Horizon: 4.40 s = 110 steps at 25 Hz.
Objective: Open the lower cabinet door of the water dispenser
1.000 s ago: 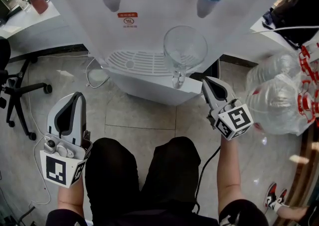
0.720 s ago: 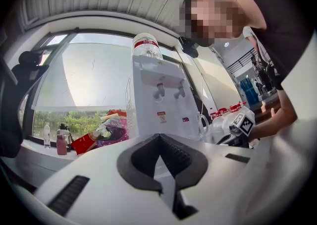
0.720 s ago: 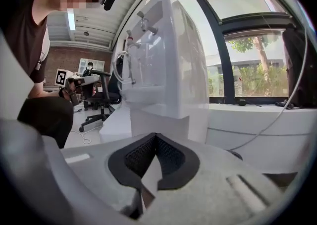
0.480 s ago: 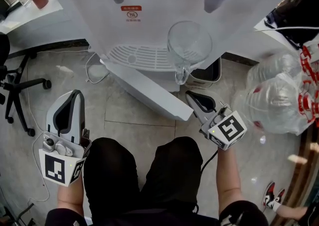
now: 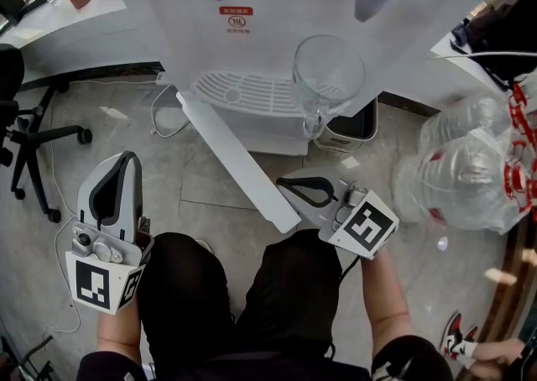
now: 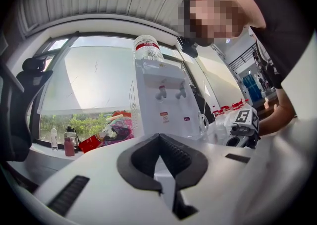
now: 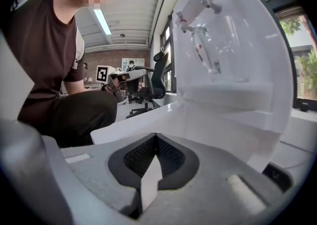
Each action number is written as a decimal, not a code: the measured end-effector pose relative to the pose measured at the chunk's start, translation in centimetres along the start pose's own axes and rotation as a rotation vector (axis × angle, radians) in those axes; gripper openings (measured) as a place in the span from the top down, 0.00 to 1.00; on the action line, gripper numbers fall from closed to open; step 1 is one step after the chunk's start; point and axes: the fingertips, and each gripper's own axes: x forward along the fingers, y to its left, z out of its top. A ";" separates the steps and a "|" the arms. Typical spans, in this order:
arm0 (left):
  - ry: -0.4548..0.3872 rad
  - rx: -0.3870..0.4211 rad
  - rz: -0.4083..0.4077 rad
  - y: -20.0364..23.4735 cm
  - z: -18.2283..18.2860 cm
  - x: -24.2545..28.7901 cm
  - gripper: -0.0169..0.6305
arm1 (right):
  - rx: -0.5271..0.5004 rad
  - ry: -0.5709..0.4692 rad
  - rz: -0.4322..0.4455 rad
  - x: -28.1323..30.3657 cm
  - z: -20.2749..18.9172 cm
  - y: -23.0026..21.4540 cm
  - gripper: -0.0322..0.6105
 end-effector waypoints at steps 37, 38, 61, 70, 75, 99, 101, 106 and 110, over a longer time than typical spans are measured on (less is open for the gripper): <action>0.036 0.060 0.105 3.9 -0.4 -3.8 0.96 | -0.104 -0.021 0.318 8.3 4.8 5.5 0.95; 0.041 0.052 0.102 3.8 -0.7 -3.9 0.96 | -0.099 -0.022 0.313 8.3 4.8 5.3 0.95; -0.085 -0.037 -0.095 1.0 3.7 3.2 0.96 | 0.134 -0.243 -0.142 4.0 12.6 -0.1 0.95; 0.018 -0.134 -0.124 -1.5 8.5 3.6 0.96 | 0.274 -0.197 -0.302 -2.4 15.4 0.4 0.95; 0.076 -0.193 -0.149 -3.2 12.8 5.0 0.96 | 0.315 -0.219 -0.426 -7.8 19.8 -0.2 0.95; 0.151 -0.213 -0.125 -4.6 43.6 10.1 0.96 | 0.357 -0.203 -0.670 -30.4 46.1 -4.1 0.95; 0.157 -0.213 -0.135 -4.6 45.4 10.3 0.96 | 0.362 -0.195 -0.672 -31.2 47.7 -3.9 0.95; 0.157 -0.199 -0.128 -3.1 49.2 10.5 0.96 | 0.357 -0.212 -0.700 -32.8 52.0 -4.2 0.95; 0.134 -0.180 -0.135 -2.2 52.4 10.5 0.96 | 0.339 -0.241 -0.723 -34.0 55.4 -4.6 0.95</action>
